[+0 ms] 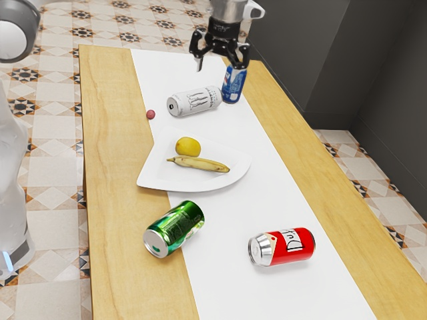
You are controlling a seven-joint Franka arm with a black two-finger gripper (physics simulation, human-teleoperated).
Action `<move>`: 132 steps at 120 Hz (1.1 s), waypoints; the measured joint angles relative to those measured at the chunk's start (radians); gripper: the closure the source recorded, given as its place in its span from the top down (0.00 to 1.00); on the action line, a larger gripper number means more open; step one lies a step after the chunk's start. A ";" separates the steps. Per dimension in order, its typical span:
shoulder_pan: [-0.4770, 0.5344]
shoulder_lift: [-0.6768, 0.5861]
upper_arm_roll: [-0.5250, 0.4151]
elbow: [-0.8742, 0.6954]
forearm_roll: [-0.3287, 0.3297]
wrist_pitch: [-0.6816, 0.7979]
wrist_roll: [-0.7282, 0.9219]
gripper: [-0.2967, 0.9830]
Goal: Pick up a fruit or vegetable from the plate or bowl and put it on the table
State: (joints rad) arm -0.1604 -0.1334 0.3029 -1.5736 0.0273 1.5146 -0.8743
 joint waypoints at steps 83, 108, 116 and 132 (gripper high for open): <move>-0.052 0.015 -0.015 -0.215 0.050 0.017 -0.966 0.77; 0.015 0.046 -0.013 -0.342 0.003 0.212 -1.002 0.77; 0.022 0.052 -0.013 -0.372 -0.011 0.257 -1.008 0.77; 0.055 0.054 -0.010 -0.402 -0.036 0.321 -1.015 0.77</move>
State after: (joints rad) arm -0.1052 -0.0794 0.2926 -1.9753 -0.0089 1.8352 -1.8896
